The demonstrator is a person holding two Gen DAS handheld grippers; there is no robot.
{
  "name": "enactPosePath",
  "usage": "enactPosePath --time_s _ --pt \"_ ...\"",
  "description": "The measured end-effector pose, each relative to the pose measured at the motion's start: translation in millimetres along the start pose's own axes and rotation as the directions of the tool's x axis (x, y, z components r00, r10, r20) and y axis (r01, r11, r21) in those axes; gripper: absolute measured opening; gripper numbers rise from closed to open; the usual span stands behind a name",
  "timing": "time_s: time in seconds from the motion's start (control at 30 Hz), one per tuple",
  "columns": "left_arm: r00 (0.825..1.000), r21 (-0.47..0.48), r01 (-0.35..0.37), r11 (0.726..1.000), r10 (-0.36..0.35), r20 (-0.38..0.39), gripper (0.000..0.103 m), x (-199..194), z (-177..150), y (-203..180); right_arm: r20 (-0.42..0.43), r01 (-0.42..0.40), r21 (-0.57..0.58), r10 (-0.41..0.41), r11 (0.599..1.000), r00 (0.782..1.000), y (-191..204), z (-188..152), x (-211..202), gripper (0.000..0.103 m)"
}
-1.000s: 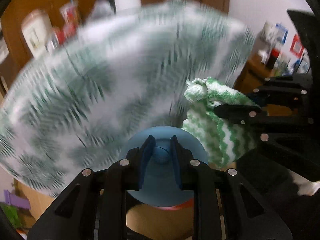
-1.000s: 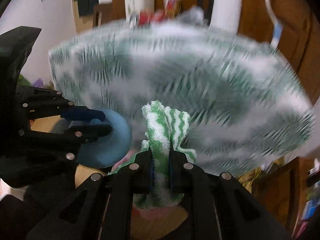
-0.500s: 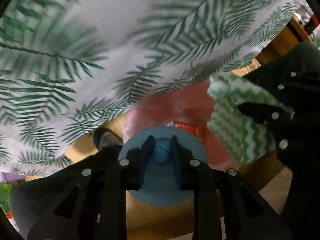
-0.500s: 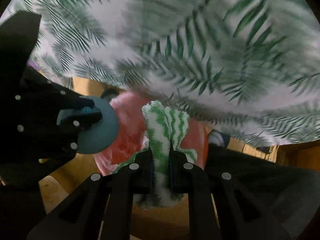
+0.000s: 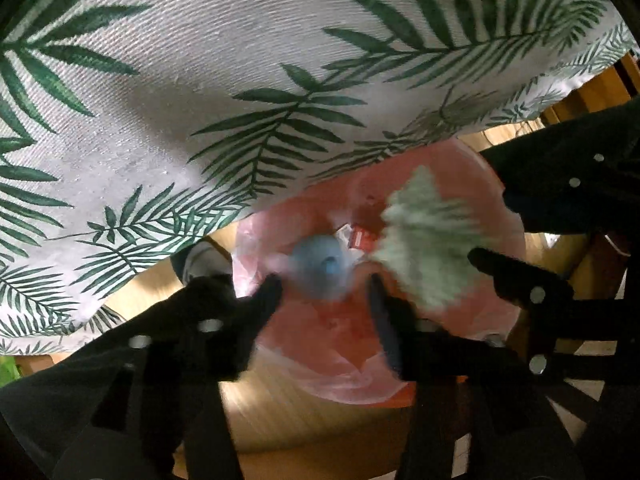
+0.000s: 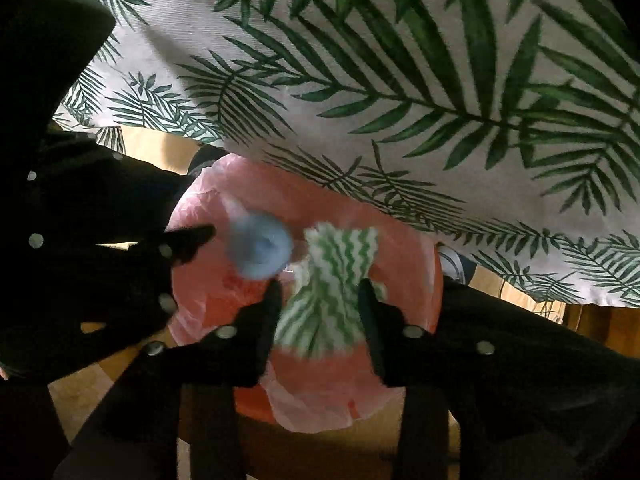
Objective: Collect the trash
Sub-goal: 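Carry the blue lid and striped cloth over the pink bag and release, then raise both tools back toward the table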
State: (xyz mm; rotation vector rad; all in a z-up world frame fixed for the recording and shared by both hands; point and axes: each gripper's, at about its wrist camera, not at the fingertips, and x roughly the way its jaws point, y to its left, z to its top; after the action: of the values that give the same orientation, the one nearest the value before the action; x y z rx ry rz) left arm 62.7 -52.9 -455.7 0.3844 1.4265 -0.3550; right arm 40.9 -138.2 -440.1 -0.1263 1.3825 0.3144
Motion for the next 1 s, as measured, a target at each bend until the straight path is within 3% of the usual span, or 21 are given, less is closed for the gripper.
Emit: enactPosePath --time_s 0.23,0.33,0.47,0.6,0.73,0.83,0.9,1.0 --pt "0.999 -0.029 -0.028 0.999 0.027 -0.030 0.069 2.1 -3.3 8.5 0.015 0.031 0.014 -0.032 0.999 0.999 -5.9 3.1 0.6 0.089" --pt "0.999 -0.037 -0.048 0.998 0.047 -0.008 0.079 -16.5 -7.7 10.3 0.033 0.040 0.009 -0.040 0.999 0.999 -5.7 3.1 -14.9 0.096" --pt "0.995 -0.019 -0.067 0.998 0.068 0.067 0.095 -61.4 -12.5 7.1 0.101 0.067 -0.012 -0.066 0.998 0.993 1.5 -2.2 -61.3 0.098" --pt "0.979 0.009 -0.082 0.997 0.079 0.187 0.097 -133.0 -20.1 5.1 0.199 0.074 -0.022 -0.068 0.997 0.978 6.5 -12.5 -124.6 0.098" --pt "0.946 0.020 -0.080 0.997 0.069 0.317 0.097 -216.6 -24.3 3.3 0.323 0.091 -0.024 -0.078 0.996 0.943 9.3 -14.9 -199.9 0.098" --pt "0.900 0.022 -0.101 0.995 0.082 0.428 0.097 -278.7 -25.7 4.7 0.416 0.109 -0.025 -0.089 0.994 0.905 12.0 -9.1 -253.9 0.098" --pt "0.858 0.009 -0.126 0.992 0.104 0.503 0.097 -322.1 -21.7 9.7 0.473 0.120 -0.025 -0.094 0.992 0.876 13.0 -1.4 -287.3 0.098" --pt "0.816 -0.004 -0.103 0.995 0.086 0.571 0.097 -367.3 -10.4 21.2 0.544 0.137 -0.025 -0.101 0.990 0.833 13.0 13.3 -325.7 0.098"
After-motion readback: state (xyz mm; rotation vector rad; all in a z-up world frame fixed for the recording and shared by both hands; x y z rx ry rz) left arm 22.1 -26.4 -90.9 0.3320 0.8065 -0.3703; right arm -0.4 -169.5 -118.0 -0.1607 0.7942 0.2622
